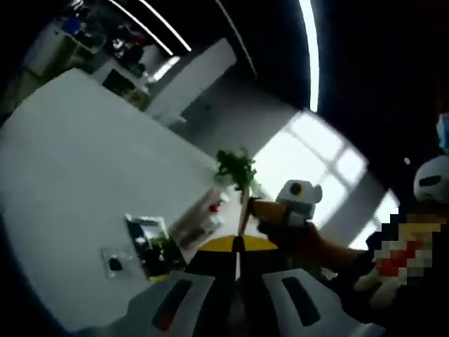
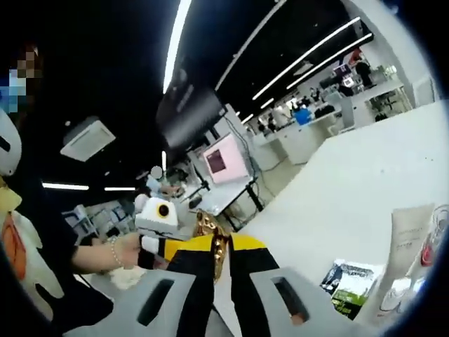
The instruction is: Arrange the skincare products in the storage area until every visible bottle or jar stands upright without overlapping.
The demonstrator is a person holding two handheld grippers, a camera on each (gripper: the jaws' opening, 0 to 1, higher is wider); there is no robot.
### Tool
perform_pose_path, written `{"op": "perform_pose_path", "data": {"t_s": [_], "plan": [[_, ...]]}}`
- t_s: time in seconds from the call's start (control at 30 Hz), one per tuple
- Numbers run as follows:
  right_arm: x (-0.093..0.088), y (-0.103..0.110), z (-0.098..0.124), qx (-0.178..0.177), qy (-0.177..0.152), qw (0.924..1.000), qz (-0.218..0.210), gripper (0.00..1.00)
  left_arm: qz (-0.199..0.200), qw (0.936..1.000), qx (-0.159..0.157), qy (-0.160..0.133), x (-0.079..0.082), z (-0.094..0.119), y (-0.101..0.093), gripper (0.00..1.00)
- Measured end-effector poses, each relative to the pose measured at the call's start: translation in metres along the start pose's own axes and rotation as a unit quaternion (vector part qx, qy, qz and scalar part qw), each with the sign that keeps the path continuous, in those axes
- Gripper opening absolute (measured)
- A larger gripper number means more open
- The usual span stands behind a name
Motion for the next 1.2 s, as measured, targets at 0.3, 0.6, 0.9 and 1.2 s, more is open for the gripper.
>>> {"op": "perform_pose_path", "data": {"t_s": [0.3,0.6,0.9,1.2], "plan": [[-0.004,-0.003,-0.017,-0.018,0.044,0.9981,0.040,0.03,0.047,0.9988,0.016,-0.003,-0.011,0.007,0.007,0.06],[-0.021,-0.015,-0.036,-0.090,0.093,0.9858,0.107,0.01,0.090,0.9933,0.072,0.004,-0.017,0.003,0.025,0.06],[-0.046,-0.037,-0.044,-0.140,0.155,0.9684,0.136,0.01,0.128,0.9814,0.141,0.022,-0.022,-0.016,0.060,0.06],[-0.056,-0.078,-0.058,-0.171,0.189,0.9578,0.133,0.01,0.158,0.9722,0.171,0.023,-0.020,-0.041,0.087,0.06]]}}
Point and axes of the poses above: the point that each gripper's makers call its tool centre point, and the gripper's own axes: z roughly backward along the fingers, y roughly to its left, x roughly out of its top, the point moved 9 cm from there along z, roughly backward along the fingers, and after that the axes turned 14 degrees about x, right-handed, at the moved point
